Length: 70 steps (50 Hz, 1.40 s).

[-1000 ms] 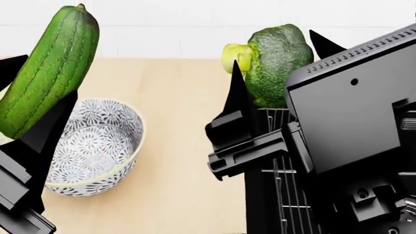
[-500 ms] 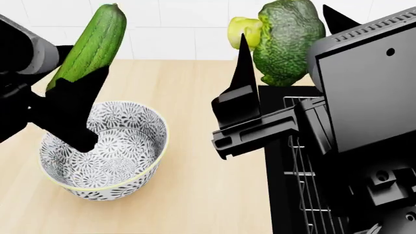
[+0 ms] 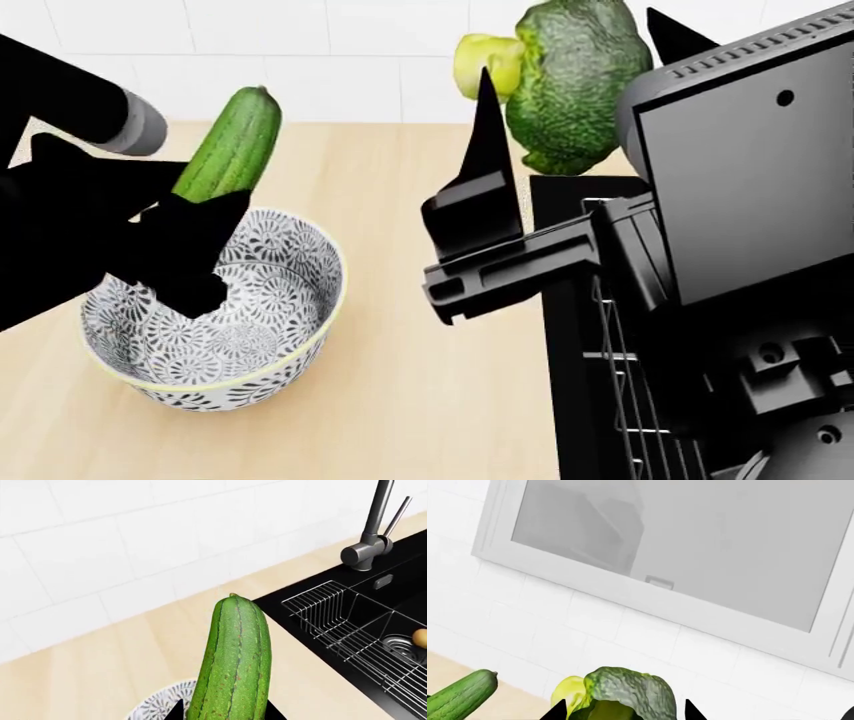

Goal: Pick the cucumbers and broccolis from the sink and place them in one bowl. Place the apricot in the other bowl. Then turn off the sink faucet.

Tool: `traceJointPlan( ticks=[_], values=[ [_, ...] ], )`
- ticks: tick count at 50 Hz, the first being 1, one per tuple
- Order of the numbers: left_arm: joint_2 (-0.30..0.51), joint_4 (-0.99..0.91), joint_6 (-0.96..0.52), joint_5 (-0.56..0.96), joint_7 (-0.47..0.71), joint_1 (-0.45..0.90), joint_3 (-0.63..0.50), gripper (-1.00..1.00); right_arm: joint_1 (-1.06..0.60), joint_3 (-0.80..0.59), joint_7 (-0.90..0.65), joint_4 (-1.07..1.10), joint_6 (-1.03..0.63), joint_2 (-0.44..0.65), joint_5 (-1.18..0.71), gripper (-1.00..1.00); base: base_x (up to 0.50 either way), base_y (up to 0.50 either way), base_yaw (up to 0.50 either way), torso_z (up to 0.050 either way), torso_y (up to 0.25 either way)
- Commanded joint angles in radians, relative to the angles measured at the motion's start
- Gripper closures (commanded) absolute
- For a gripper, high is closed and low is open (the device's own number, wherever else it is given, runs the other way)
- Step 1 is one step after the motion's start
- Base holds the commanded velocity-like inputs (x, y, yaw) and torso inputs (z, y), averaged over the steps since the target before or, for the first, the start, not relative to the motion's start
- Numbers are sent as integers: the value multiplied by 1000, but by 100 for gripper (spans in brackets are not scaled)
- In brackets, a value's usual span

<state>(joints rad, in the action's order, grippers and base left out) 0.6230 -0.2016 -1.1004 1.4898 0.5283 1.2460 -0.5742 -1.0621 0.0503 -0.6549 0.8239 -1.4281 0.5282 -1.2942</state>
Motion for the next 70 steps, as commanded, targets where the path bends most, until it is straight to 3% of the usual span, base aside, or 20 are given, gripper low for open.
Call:
traceJointPlan(
  ticks=[1, 21, 70],
  values=[
    [-26, 73, 29, -29, -64, -1, 26, 100, 14, 12, 26, -5, 34, -9, 28, 100, 0, 0, 0, 0, 0],
    [-12, 69, 52, -44, -89, -84, 4, 100, 13, -12, 12, -10, 59, 2, 19, 100, 0, 0, 0, 1, 1],
    [-26, 174, 75, -116, -144, -83, -46, 100, 52, -46, 20, -10, 127, 38, 25, 100, 0, 0, 0, 0, 1]
  ],
)
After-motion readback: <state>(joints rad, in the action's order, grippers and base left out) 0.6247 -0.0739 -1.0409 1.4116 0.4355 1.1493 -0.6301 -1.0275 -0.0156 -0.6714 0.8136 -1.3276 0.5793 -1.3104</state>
